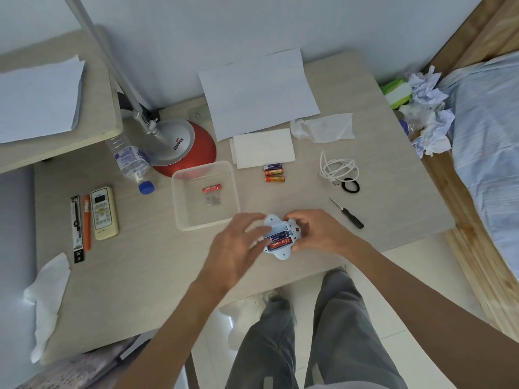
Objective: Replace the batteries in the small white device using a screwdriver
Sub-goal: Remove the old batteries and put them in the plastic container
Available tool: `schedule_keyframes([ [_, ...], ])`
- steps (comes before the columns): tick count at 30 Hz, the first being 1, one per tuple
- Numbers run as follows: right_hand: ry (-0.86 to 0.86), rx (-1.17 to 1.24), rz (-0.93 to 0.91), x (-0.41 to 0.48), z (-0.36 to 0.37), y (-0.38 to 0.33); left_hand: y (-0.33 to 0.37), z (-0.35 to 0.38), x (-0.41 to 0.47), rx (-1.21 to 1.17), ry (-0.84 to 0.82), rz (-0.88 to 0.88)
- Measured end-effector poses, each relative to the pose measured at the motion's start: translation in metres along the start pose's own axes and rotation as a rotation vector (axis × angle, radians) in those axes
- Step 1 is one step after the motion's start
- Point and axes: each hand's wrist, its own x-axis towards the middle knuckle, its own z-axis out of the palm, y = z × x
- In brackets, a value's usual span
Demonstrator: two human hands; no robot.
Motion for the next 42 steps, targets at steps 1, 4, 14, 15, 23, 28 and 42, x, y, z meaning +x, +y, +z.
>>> schedule_keyframes([
  [1, 0.001, -0.006, -0.002, 0.001, 0.000, 0.000, 0.000, 0.009, -0.003, 0.028, -0.045, 0.029],
  [4, 0.010, -0.010, -0.003, 0.002, 0.001, 0.000, -0.004, 0.030, -0.007, 0.029, -0.133, 0.024],
  [14, 0.011, -0.015, 0.001, 0.001, 0.000, -0.002, -0.005, 0.043, 0.004, 0.094, -0.249, -0.075],
  [15, 0.012, -0.015, 0.002, 0.000, 0.000, -0.003, -0.005, 0.042, 0.005, 0.103, -0.244, -0.056],
  [23, -0.009, -0.037, 0.016, 0.001, -0.001, -0.004, -0.011, 0.045, -0.001, -0.076, -0.209, -0.150],
  [28, 0.000, -0.107, 0.030, -0.007, 0.000, -0.012, -0.007, 0.054, -0.006, -0.345, -0.071, -0.390],
  [42, -0.087, -0.934, -0.498, -0.009, -0.022, -0.038, -0.014, 0.068, -0.005, -0.470, 0.034, -0.536],
])
